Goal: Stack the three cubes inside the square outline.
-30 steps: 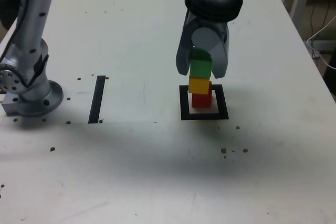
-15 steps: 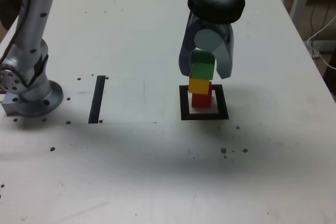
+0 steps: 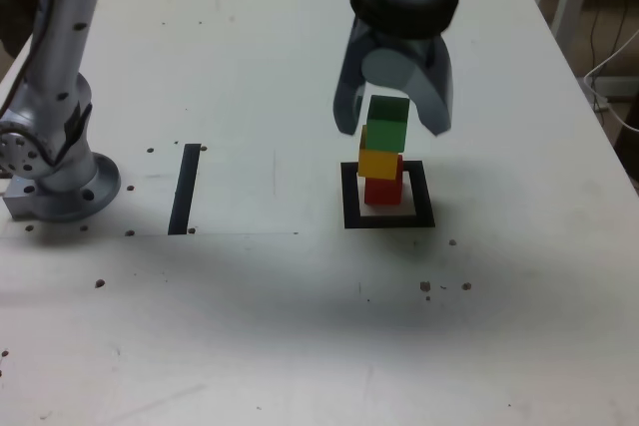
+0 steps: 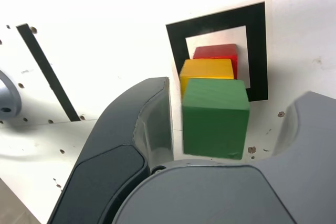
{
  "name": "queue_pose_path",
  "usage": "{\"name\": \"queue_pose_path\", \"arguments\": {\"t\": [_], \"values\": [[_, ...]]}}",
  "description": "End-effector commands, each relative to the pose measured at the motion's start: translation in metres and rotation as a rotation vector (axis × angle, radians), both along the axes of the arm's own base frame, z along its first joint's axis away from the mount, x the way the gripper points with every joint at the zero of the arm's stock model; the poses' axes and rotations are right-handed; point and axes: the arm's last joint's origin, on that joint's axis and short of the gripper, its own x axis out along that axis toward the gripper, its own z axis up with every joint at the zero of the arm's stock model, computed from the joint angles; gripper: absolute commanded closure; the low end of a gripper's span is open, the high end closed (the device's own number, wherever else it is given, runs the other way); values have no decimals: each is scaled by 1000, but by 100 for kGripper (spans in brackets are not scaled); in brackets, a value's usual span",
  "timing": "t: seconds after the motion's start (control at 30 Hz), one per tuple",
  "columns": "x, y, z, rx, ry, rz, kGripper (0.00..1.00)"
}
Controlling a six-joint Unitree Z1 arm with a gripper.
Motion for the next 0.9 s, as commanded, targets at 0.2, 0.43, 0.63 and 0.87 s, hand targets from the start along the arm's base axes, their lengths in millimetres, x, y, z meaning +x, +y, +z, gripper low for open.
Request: {"name": "queue_pose_path", "arguments": {"t": [0.2,0.43,0.63,0.87], "values": [[-30,5,19,27,-18,27,1],[-68,11,22,39,12,69,1],[-110,23,23,34,35,119,1],[-163,40,-9,13,100,196,1]]}}
